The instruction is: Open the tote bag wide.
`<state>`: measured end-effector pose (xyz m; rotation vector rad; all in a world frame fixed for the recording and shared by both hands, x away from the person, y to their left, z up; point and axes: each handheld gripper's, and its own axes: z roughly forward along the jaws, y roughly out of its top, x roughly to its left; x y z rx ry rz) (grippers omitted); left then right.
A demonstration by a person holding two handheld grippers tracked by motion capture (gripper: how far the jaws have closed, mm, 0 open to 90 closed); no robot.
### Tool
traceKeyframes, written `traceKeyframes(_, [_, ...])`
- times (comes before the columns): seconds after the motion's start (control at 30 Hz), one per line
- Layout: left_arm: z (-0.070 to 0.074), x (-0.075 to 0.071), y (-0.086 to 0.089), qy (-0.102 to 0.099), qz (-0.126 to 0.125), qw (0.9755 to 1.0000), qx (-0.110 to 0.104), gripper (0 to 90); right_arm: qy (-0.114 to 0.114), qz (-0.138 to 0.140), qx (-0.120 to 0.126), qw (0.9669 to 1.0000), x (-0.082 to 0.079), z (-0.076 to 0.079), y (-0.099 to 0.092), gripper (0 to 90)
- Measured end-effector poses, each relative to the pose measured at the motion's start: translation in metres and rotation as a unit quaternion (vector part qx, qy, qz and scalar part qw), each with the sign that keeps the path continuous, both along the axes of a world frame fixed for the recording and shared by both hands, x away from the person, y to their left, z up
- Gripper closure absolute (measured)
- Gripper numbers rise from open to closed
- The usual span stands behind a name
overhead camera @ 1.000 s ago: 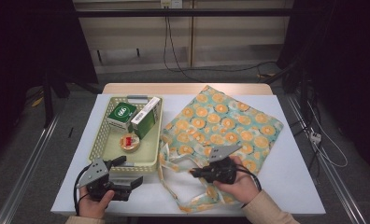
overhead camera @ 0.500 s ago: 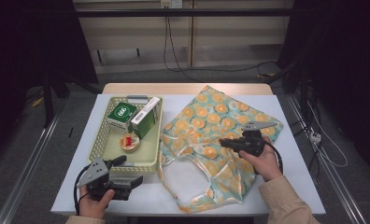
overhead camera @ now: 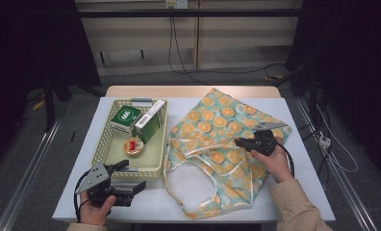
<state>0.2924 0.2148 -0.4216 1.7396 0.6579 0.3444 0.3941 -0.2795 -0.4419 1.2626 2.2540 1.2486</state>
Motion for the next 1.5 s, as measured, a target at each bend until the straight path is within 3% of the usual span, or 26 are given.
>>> traceKeyframes(0.03, [0.0, 0.0, 0.0, 0.002, 0.002, 1.0, -0.004, 4.3, 0.001, -0.009, -0.012, 0.9999, -0.001, -0.001, 0.0, 67.5])
traceKeyframes(0.07, [0.001, 0.0, 0.001, -0.001, 0.001, 1.0, -0.005, 4.2, 0.002, -0.01, -0.018, 0.9998, -0.002, 0.0, 0.001, 58.6])
traceKeyframes(0.2, [0.003, 0.0, 0.002, -0.003, 0.004, 1.0, -0.009, 4.2, -0.01, -0.017, -0.025, 0.9995, -0.01, 0.012, 0.008, 31.9])
traceKeyframes(0.23, [0.003, 0.0, 0.002, -0.002, 0.005, 0.9999, -0.012, 4.2, -0.01, -0.017, -0.025, 0.9995, -0.01, 0.012, 0.008, 31.9])
traceKeyframes(0.3, [0.004, 0.0, 0.003, 0.0, 0.007, 0.9998, -0.018, 4.2, -0.037, -0.009, -0.032, 0.9988, -0.02, 0.024, 0.015, 28.4])
traceKeyframes(0.43, [0.007, 0.001, 0.005, -0.002, 0.011, 0.9996, -0.026, 4.2, -0.051, 0.013, -0.031, 0.9981, -0.03, 0.034, 0.026, 26.6])
traceKeyframes(0.6, [0.006, 0.003, 0.012, 0.001, 0.024, 0.999, -0.037, 3.8, -0.04, 0.059, -0.007, 0.9975, -0.04, 0.034, 0.049, 24.4])
traceKeyframes(0.7, [0.006, 0.006, 0.014, 0.003, 0.032, 0.9985, -0.046, 3.9, -0.025, 0.076, -0.015, 0.9967, -0.042, 0.026, 0.061, 22.6])
traceKeyframes(0.8, [0.006, 0.009, 0.016, 0.003, 0.038, 0.9981, -0.049, 3.9, -0.015, 0.083, -0.022, 0.9962, -0.044, 0.02, 0.068, 24.0])
traceKeyframes(1.0, [0.005, 0.01, 0.017, 0.006, 0.042, 0.998, -0.048, 3.9, -0.002, 0.108, -0.032, 0.9936, -0.049, 0.015, 0.078, 37.3])
traceKeyframes(1.07, [0.005, 0.01, 0.016, 0.006, 0.038, 0.9983, -0.043, 3.8, 0.001, 0.129, -0.034, 0.9911, -0.054, 0.014, 0.083, 43.3])
traceKeyframes(1.1, [0.005, 0.01, 0.016, 0.006, 0.038, 0.9984, -0.041, 3.9, 0.001, 0.142, -0.048, 0.9888, -0.058, 0.012, 0.088, 45.8])
traceKeyframes(1.23, [0.005, 0.009, 0.016, 0.007, 0.039, 0.9983, -0.043, 3.9, -0.011, 0.158, -0.074, 0.9845, -0.061, 0.007, 0.095, 56.0])
traceKeyframes(1.33, [0.005, 0.009, 0.015, 0.005, 0.037, 0.9985, -0.039, 3.8, 0.0, 0.166, -0.073, 0.9835, -0.061, 0.003, 0.095, 61.1])
traceKeyframes(1.37, [0.005, 0.009, 0.014, 0.006, 0.037, 0.9985, -0.041, 3.9, 0.007, 0.159, -0.084, 0.9837, -0.062, 0.0, 0.094, 64.9])
traceKeyframes(1.5, [0.005, 0.008, 0.013, 0.005, 0.036, 0.9985, -0.041, 3.9, 0.002, 0.139, -0.083, 0.9868, -0.06, -0.001, 0.089, 74.2])
